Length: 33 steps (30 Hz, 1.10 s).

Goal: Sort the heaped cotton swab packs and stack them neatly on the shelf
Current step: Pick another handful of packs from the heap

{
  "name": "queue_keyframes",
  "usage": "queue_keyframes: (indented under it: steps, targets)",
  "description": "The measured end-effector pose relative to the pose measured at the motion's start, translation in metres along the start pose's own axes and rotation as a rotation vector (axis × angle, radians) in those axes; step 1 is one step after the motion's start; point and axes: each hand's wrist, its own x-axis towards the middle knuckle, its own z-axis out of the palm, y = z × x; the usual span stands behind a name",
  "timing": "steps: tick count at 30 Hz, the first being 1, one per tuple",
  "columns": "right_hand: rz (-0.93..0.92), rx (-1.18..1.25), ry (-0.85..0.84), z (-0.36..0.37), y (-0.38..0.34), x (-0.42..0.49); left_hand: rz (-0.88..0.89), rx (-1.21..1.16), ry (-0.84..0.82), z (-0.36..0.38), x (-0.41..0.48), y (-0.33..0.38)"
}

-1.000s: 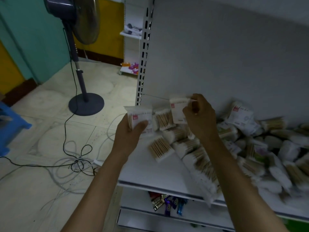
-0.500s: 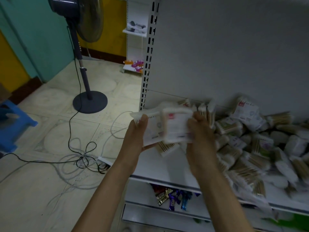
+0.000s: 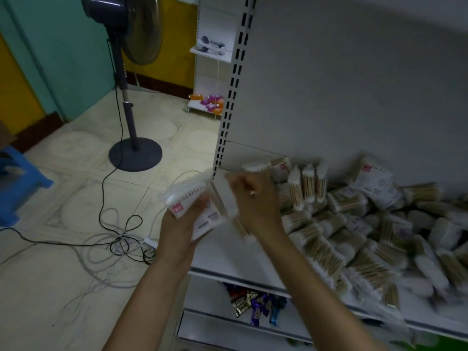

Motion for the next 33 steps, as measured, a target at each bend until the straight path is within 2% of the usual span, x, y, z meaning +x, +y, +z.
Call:
queue_keyframes:
  steps: [2,3,6,8,9,12,15,17,22,24,27,30,33]
  targets:
    - [-0.060,-0.183,0.004,-0.012,0.011,0.037,-0.023,-0.023,0.029,-0.014,0.001,0.001]
    - [-0.048,-0.311,-0.046,-0.018,0.018,0.055,-0.034,-0.020,0.027,-0.019,0.001,0.001]
    - [0.045,-0.685,-0.357,-0.028,0.041,0.094,-0.069,-0.039,0.003,-0.021,-0.002,0.002]
    - [0.070,-0.861,-0.486,-0.028,0.049,0.100,-0.091,-0.051,0.015,-0.018,-0.005,0.002]
    - [0.055,-0.893,-0.480,-0.028,0.049,0.100,-0.102,-0.061,0.018,-0.017,-0.006,0.003]
    - [-0.013,-0.894,-0.327,-0.035,0.041,0.095,-0.125,-0.091,0.002,-0.019,-0.006,0.002]
    - [-0.011,-0.930,-0.267,-0.048,0.035,0.089,-0.125,-0.058,0.038,-0.020,-0.005,-0.002]
    - [0.053,-0.821,-0.225,-0.060,0.033,0.085,-0.136,-0.047,0.044,-0.018,-0.004,-0.006]
    - [0.178,-0.204,0.089,-0.096,0.047,0.078,-0.190,-0.008,0.028,-0.010,-0.002,-0.009]
    - [0.247,-0.039,0.123,-0.106,0.054,0.075,-0.205,-0.012,0.019,-0.007,0.000,-0.010]
    - [0.260,0.060,0.105,-0.116,0.058,0.069,-0.257,-0.019,-0.010,0.002,-0.001,-0.010]
    - [0.125,0.106,0.138,-0.118,0.048,0.055,-0.270,-0.036,-0.073,0.010,0.000,-0.011]
    - [0.040,0.156,0.069,-0.117,0.039,0.032,-0.299,-0.093,-0.148,0.011,-0.004,-0.009]
